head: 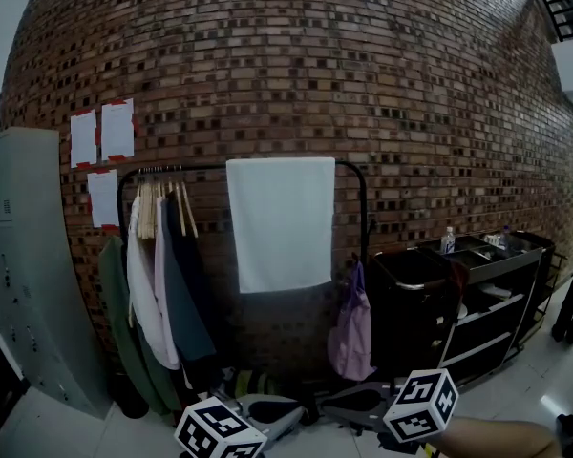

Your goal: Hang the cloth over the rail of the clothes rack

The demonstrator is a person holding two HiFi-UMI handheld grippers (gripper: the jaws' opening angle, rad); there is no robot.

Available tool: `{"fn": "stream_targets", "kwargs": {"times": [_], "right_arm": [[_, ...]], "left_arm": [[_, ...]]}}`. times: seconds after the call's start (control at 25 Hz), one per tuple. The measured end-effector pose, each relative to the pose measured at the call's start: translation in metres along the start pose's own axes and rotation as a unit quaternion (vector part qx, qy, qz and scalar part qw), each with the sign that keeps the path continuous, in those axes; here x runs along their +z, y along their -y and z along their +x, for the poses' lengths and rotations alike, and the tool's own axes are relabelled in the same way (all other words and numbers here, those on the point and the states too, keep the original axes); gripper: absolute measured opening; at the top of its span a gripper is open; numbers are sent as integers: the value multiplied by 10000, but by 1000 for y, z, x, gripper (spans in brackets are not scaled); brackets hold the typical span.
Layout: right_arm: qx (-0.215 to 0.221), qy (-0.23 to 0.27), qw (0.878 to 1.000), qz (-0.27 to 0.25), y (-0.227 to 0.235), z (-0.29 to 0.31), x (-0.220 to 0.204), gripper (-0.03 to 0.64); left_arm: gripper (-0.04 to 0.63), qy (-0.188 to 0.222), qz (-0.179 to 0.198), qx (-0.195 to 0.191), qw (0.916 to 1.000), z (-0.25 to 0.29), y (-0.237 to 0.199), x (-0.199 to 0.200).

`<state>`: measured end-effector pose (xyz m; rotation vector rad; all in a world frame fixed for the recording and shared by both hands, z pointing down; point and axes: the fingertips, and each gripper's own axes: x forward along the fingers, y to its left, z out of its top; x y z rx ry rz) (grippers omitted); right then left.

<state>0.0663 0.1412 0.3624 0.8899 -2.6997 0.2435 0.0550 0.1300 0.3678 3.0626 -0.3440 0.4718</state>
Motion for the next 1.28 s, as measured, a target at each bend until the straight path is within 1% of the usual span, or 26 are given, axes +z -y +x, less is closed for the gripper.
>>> {"fn": "stream_targets", "kwargs": {"times": [0.16, 0.48, 1.28], "right_arm": [[38, -28, 10000, -32, -4, -1, 0, 2], [66, -156, 9998, -98, -8, 1, -8, 2], [102, -165, 9997, -127, -10, 2, -11, 2]], "left_arm": [[2, -22, 43, -54, 10000, 1, 5, 0], [2, -24, 57, -44, 10000, 1, 7, -4], [2, -52, 73, -50, 9999, 4, 11, -8]]}}
